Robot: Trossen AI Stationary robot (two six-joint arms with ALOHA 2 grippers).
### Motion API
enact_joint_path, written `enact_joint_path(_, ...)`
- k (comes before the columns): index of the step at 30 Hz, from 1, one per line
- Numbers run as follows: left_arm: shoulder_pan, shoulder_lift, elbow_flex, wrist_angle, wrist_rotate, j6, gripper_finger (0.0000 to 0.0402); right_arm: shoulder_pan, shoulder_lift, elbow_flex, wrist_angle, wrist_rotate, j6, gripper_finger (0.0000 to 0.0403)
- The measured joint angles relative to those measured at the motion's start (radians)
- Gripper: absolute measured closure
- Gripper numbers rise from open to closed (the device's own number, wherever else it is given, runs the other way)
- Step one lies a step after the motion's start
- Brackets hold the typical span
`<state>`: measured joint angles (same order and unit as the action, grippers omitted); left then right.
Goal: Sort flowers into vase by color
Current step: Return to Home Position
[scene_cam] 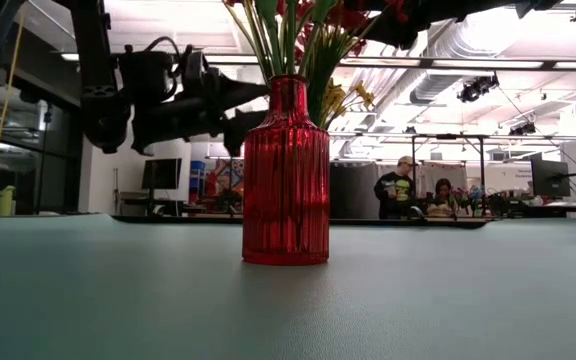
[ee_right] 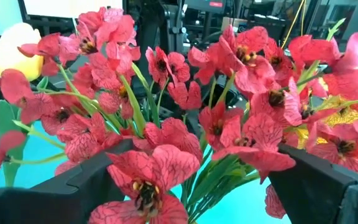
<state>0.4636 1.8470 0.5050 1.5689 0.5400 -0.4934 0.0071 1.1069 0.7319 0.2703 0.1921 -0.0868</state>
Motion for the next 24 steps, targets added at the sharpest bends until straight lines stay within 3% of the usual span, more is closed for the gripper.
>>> enact_joint_path(7,0.079,-0.001,-0.036,0.000,-0.074,-0.056,0.0177,0.000,-0.023,0.000,0.006,-0.006,0.000,0.0061)
enact_joint_path(13,0.094,-0.056,-0.031,-0.020,-0.106,-0.003,0.0177,0.000,-0.126,0.000,-0.056,-0.009,0.000,0.0061)
enact_joint_path(18,0.116,-0.185,-0.031,-0.148,-0.126,0.090,0.0177,0.000,-0.244,0.000,-0.165,-0.006,0.031,0.0061)
enact_joint_path(24,0.139,-0.409,-0.031,-0.482,-0.263,0.253,0.0177,0.000,-0.366,0.000,-0.366,0.010,0.085,0.0061)
